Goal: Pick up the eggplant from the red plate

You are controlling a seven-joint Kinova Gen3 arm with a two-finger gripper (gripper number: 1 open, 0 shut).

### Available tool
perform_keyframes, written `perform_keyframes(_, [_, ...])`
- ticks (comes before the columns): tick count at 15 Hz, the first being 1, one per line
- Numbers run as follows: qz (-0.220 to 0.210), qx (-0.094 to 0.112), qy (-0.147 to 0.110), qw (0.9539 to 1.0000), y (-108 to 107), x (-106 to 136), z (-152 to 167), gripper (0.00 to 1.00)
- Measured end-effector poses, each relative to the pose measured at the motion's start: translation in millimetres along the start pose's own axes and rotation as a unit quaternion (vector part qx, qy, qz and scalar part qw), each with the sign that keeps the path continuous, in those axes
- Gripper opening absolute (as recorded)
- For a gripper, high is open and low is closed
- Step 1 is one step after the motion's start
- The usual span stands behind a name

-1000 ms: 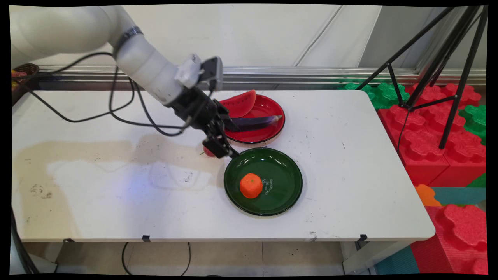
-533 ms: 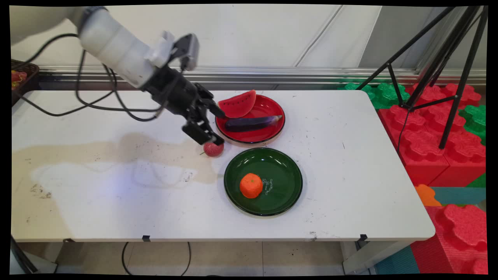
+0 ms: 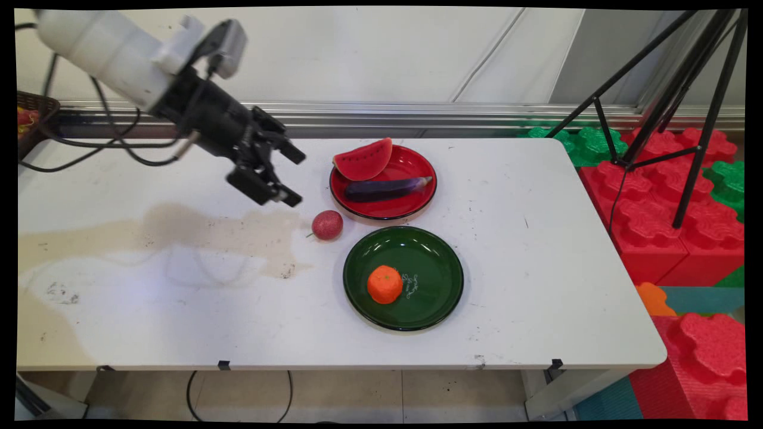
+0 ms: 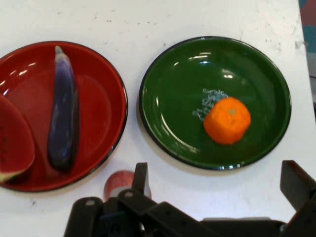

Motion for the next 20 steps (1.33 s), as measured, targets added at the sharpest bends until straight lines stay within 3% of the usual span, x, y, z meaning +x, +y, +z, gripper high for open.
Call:
perform_keyframes(12, [-0.016, 0.027, 0.003, 0.9995, -2, -34, -74, 1.0])
perform_keyframes(20, [-0.035, 0.047, 0.013, 0.9982, -14, -32, -80, 1.0])
